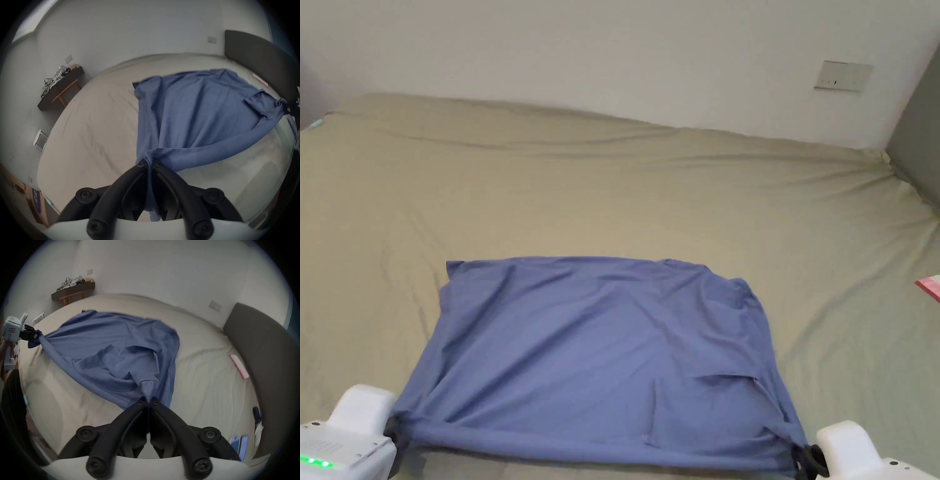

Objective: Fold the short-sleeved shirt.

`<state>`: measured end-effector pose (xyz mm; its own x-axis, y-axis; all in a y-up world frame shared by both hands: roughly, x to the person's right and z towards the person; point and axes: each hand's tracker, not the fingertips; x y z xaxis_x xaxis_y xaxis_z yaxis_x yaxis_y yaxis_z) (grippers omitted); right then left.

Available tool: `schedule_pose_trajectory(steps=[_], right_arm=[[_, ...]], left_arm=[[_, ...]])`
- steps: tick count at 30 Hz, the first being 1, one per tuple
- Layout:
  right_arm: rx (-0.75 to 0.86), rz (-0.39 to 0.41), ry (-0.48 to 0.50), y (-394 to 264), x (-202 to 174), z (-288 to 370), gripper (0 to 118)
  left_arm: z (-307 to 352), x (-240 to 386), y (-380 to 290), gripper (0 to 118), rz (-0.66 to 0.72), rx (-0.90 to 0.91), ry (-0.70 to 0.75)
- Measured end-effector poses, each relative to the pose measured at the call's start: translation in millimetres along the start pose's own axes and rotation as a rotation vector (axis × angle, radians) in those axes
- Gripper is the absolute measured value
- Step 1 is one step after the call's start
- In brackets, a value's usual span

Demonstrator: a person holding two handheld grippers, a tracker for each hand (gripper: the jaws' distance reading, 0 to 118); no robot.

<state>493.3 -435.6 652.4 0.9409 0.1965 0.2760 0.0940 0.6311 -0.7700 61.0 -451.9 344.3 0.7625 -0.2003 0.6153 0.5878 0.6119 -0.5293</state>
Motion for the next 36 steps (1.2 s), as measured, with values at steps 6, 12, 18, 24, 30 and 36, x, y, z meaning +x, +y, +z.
schedule_pose_trajectory(steps=[6, 12, 18, 24, 30, 36], right_arm=[[-0.109, -0.033, 0.047, -39, -10, 31, 3], [-0.253, -0.035, 0.084, -53, -20, 41, 3], [-0.374, -0.132, 0.1, -67, -21, 11, 3], [-0.376, -0.108, 0.026, -58, -26, 4, 41], [-0.059, -0.17, -0.053, 15, -12, 67, 103], [0.337, -0.178, -0.139, 106, -31, 153, 103]], left_arm=[[15, 1, -42, 1, -0.1, -0.071, -0.033], [23, 7, -70, 1, -0.158, -0.138, -0.047], [13, 14, -83, 1, -0.149, -0.183, -0.068], [19, 6, -69, 45, -0.064, -0.169, -0.04], [75, -24, -6, 110, 0.168, 0.122, -0.089], [169, -29, 67, 110, 0.303, 0.533, -0.049]])
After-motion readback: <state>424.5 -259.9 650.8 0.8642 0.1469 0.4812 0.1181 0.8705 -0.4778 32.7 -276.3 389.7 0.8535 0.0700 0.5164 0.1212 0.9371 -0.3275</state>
